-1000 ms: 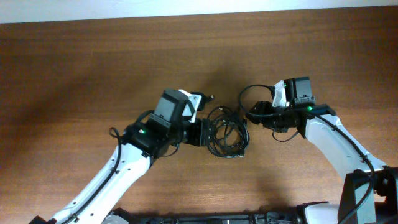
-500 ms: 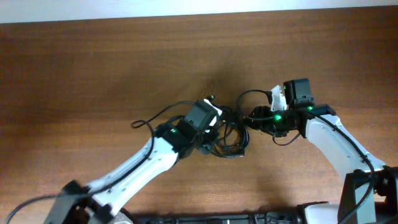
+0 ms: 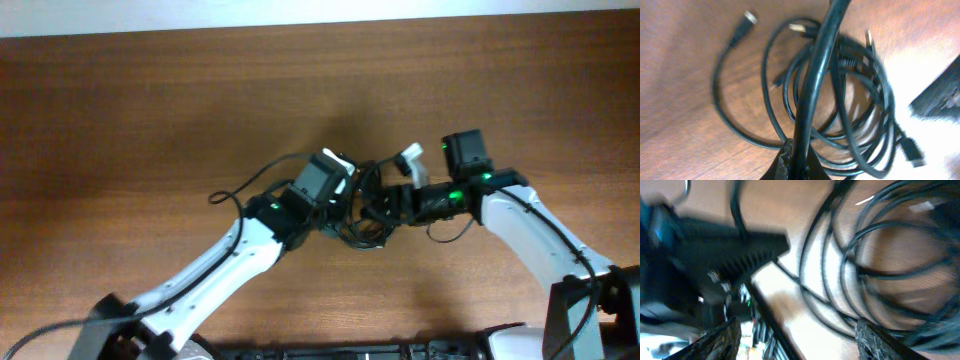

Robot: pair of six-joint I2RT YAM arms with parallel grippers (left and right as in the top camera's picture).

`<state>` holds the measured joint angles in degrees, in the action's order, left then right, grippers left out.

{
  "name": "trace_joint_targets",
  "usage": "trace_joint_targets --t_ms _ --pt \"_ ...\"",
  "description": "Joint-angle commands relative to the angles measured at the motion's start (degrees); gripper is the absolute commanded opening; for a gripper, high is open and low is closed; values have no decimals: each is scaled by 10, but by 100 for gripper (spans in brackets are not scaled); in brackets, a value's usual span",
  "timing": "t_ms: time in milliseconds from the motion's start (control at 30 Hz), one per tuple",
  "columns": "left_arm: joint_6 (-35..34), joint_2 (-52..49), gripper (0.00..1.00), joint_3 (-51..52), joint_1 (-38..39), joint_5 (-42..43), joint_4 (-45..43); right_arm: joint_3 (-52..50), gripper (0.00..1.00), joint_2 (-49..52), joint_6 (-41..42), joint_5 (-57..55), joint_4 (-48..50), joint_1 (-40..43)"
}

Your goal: Untangle cables

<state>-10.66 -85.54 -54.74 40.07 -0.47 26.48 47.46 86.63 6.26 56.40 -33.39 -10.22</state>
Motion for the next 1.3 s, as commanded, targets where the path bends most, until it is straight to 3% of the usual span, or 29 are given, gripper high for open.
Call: trace_joint_targets --t_ms 0,100,233,300,400,467,633,800,933,1067,1267 --pt "-39 42 0 -18 -10 3 -4 3 72 -8 -56 -122 16 -64" --pt "-49 46 0 -18 -10 3 -3 3 72 -8 -56 -240 34 -113" --pt "-67 46 0 -18 -10 3 -3 3 72 -6 -43 -273 72 -149" --pt "-70 46 0 -18 -10 8 -3 3 63 3 -18 -296 95 -157" --pt "-87 46 0 -18 -12 7 -3 3 42 23 -13 -308 104 -156" --pt "-92 46 0 -18 -16 7 -3 3 4 47 -12 -307 102 -156" --pt "-92 46 0 -18 -45 -1 39 5 4 33 33 -253 98 -121" --pt "-93 46 0 -18 -106 -8 97 5 4 -45 33 -92 99 1" --pt "-93 46 0 -18 -143 -9 98 5 4 -67 32 -51 93 65" --pt "-93 63 0 -36 -204 -39 114 4 4 -66 32 -132 48 96" --pt "-92 161 0 -113 -337 -40 130 4 4 -66 94 -399 -47 118"
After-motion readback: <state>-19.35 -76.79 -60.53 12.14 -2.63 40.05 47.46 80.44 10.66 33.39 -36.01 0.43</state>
